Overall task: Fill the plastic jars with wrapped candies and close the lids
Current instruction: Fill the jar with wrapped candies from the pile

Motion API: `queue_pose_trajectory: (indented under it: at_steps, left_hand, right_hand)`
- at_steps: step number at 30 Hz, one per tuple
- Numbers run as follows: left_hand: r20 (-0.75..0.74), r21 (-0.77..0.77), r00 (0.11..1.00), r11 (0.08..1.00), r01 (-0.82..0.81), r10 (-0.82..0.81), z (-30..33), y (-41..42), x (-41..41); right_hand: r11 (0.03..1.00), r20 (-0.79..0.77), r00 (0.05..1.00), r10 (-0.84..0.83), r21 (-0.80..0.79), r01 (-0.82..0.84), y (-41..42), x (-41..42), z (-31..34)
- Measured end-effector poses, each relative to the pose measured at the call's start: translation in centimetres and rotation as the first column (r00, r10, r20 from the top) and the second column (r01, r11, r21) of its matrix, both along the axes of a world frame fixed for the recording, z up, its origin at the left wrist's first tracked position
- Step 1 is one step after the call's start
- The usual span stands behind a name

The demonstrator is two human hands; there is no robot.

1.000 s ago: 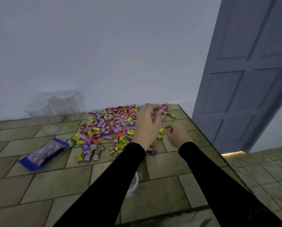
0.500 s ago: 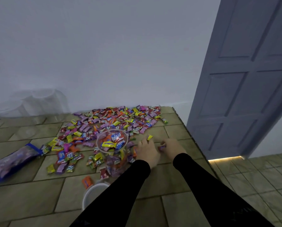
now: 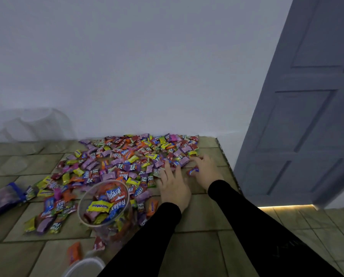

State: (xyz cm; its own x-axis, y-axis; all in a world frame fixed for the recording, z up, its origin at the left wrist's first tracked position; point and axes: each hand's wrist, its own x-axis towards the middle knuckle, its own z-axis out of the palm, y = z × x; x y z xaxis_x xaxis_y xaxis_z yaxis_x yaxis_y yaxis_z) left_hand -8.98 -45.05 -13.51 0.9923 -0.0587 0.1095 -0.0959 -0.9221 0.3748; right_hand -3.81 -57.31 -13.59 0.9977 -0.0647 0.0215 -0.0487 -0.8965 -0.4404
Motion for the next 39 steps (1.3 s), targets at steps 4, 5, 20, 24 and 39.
queue_pose_trajectory:
  at_steps: [4,5,20,24,39]
  left_hand:
    - [0.02,0.046,0.997,0.996,-0.079,0.078,-0.7,-0.5,2.5]
    - [0.008,0.047,0.996,0.995,-0.09,0.09,-0.7,-0.5,3.0]
    - [0.126,-0.039,0.984,0.992,-0.123,0.127,-3.2,-1.2,7.4]
    - [0.176,-0.076,0.978,0.992,-0.099,0.111,-3.2,-0.7,7.3]
    - [0.257,-0.165,0.963,0.986,-0.038,0.08,-0.2,0.6,5.1]
  right_hand:
    - [0.999,-0.025,1.0,-0.003,-0.04,0.002,-0.3,2.5,0.0]
    - [0.999,-0.054,0.999,0.008,-0.047,-0.01,-0.3,3.3,0.0]
    - [0.981,-0.01,0.982,0.191,0.023,-0.19,0.4,6.4,-0.8]
    - [0.958,0.031,0.993,0.111,0.264,-0.115,0.6,5.7,-0.8]
    - [0.752,0.083,0.991,-0.103,0.658,0.023,2.0,1.2,3.1]
